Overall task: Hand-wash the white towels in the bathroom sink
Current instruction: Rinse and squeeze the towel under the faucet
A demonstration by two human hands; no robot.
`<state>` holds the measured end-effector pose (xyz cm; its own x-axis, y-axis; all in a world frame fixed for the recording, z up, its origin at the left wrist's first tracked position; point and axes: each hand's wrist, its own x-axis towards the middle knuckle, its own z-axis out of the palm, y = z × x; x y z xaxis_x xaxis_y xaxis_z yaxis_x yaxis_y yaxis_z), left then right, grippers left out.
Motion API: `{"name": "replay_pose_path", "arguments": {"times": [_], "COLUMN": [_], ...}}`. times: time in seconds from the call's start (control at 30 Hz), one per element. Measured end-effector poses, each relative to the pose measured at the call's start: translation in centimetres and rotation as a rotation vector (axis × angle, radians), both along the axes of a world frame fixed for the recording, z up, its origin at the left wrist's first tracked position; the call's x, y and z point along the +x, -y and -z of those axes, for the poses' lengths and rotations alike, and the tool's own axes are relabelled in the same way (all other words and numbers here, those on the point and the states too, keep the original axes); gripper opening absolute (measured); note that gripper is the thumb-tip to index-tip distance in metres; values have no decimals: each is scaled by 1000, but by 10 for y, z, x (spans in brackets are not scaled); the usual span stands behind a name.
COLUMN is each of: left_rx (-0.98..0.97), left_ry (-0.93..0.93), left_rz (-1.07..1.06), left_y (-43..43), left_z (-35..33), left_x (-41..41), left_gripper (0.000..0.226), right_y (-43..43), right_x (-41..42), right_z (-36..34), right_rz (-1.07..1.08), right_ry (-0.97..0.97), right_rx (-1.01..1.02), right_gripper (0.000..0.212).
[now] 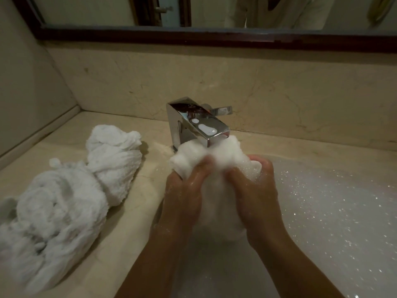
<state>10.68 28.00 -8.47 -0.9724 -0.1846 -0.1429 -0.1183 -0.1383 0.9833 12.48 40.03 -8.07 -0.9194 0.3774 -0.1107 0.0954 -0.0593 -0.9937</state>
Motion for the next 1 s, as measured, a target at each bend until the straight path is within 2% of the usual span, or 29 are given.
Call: {"name": "replay_pose_path", "arguments": {"times": [0.07, 0.17, 0.2, 0.27, 0.37, 0.43, 0.5, 0.6, 0.67, 0.73, 0.8, 0.83, 0.9, 1.0], "left_rx": [-33, -124, -183, -345, -573, -635, -620, -407, -306, -143, 93, 165, 128, -210], "left_ry": [-19, -10, -9, -28, -121, -165, -185, -143, -110, -65, 5, 41, 65, -8], "left_rz": [-30, 37, 65, 102, 166, 188, 162, 100, 105, 100, 98, 113, 79, 25], "left_y": [0, 1, 1, 0, -1, -2, -4, -4, -4, -2, 2, 3, 5, 0], "left_z": [0, 5, 6, 5, 4, 8, 10, 10, 6, 8, 4, 0, -2, 1], "left_x": [0, 0, 0, 2, 7, 7, 8, 8, 6, 1, -2, -4, -7, -7], "left_gripper": [84, 122, 127, 113, 72, 58, 55, 57, 67, 83, 80, 81, 78, 56], "right_y": [2, 4, 6, 8, 7, 6, 5, 5, 4, 3, 0, -1, 2, 10], "right_x": [0, -1, -1, -2, -2, -1, -1, -1, -3, -4, -3, -2, 1, 2], "right_z": [0, 4, 5, 5, 6, 5, 9, 11, 11, 11, 11, 10, 9, 13], "right_rz": [-24, -97, -118, -150, -157, -147, -100, -10, 34, 28, -7, -26, -64, -90], "right_ry": [-18, -19, -20, -28, -42, -49, -64, -86, -82, -73, -57, -63, -85, -94], "right_rx": [59, 95, 77, 44, 4, -4, 76, 136, 93, 36, -19, -32, -30, 49], "right_gripper": [29, 37, 39, 42, 67, 70, 60, 43, 46, 63, 78, 75, 54, 36]}}
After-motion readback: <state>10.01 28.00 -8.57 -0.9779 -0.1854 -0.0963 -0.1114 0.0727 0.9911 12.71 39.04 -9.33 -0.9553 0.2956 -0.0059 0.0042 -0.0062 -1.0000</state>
